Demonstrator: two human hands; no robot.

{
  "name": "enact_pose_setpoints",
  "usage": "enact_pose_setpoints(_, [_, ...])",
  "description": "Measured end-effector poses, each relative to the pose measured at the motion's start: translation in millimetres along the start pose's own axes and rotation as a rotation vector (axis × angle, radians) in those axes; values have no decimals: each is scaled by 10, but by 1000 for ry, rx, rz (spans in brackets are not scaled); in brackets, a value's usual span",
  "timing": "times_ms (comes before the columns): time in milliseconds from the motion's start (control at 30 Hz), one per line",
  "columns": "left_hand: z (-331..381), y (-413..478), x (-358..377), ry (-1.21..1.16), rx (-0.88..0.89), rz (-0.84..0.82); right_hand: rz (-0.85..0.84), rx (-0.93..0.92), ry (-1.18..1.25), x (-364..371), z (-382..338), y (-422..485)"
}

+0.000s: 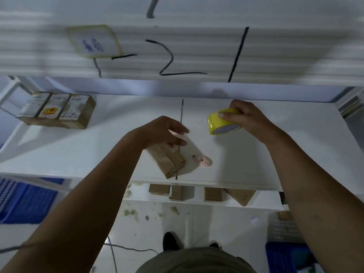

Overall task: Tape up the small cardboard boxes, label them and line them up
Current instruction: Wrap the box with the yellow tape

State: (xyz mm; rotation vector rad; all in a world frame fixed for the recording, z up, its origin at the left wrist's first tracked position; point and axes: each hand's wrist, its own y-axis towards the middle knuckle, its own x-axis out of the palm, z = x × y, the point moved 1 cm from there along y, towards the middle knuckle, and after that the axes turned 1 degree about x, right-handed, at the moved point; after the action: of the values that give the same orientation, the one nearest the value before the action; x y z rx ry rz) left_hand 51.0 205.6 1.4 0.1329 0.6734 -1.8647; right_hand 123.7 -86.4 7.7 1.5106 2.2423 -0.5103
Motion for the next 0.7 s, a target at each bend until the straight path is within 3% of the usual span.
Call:
enact_pose_setpoints(333, [-900, -620, -213, -341, -278, 236, -156, -27, -110, 711, -95, 321])
enact_pose_setpoints(467, [-1099, -822, -100, -506, -298, 373, -202, -22, -197, 935, -109, 432])
enact_pose_setpoints(700, [-1320, -890, 208, -524, -286, 600, -272, -12, -373, 1119, -138, 530])
